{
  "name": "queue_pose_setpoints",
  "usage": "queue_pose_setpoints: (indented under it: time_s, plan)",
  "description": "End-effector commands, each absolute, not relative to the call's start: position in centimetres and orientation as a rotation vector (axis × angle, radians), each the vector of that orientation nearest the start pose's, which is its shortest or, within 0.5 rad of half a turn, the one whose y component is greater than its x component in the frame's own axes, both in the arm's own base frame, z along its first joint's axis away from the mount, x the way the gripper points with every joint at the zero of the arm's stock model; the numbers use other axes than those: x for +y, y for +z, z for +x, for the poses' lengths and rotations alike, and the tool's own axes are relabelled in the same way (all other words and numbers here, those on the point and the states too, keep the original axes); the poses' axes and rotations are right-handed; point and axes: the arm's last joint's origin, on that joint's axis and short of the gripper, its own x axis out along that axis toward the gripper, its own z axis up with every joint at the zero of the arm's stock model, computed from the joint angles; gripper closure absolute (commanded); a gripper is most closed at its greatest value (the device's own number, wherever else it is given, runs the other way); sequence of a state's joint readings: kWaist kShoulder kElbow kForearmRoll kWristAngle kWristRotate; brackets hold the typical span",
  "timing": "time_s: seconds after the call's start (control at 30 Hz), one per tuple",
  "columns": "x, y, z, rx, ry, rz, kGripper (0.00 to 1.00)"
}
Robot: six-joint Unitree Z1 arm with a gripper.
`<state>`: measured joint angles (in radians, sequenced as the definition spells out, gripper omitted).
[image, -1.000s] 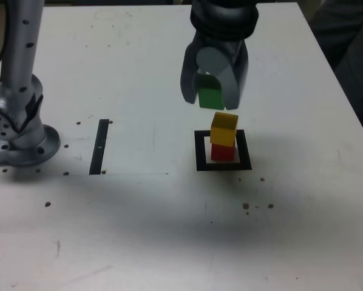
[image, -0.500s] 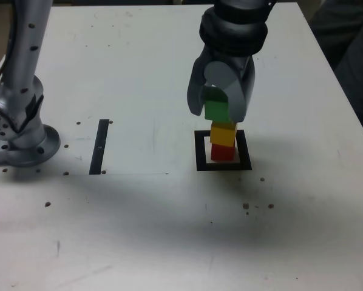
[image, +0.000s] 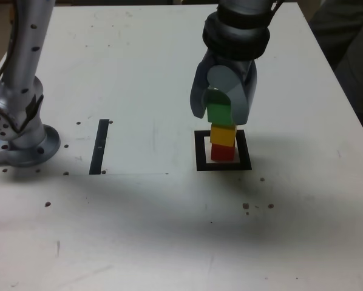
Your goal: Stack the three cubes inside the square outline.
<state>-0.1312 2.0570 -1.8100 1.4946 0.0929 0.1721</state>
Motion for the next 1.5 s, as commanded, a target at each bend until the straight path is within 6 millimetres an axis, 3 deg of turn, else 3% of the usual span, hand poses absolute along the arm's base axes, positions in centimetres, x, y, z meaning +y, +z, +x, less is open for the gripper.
queue_pose_setpoints:
  time_s: [0.0,0.1,0.17,0.73,1.1,1.47]
  plan:
    - [-4.2,29.6,36.7,1.731,-0.175,0.323,0.30]
    - [-4.2,29.5,36.7,1.726,-0.177,0.325,0.06]
    - [-4.2,29.5,36.7,1.724,-0.177,0.325,0.01]
    - [-4.0,30.8,35.5,1.690,-0.170,0.328,0.00]
    - [-3.3,32.9,31.2,1.635,-0.139,0.345,0.00]
    - [-2.7,31.6,24.8,1.559,-0.151,0.318,0.00]
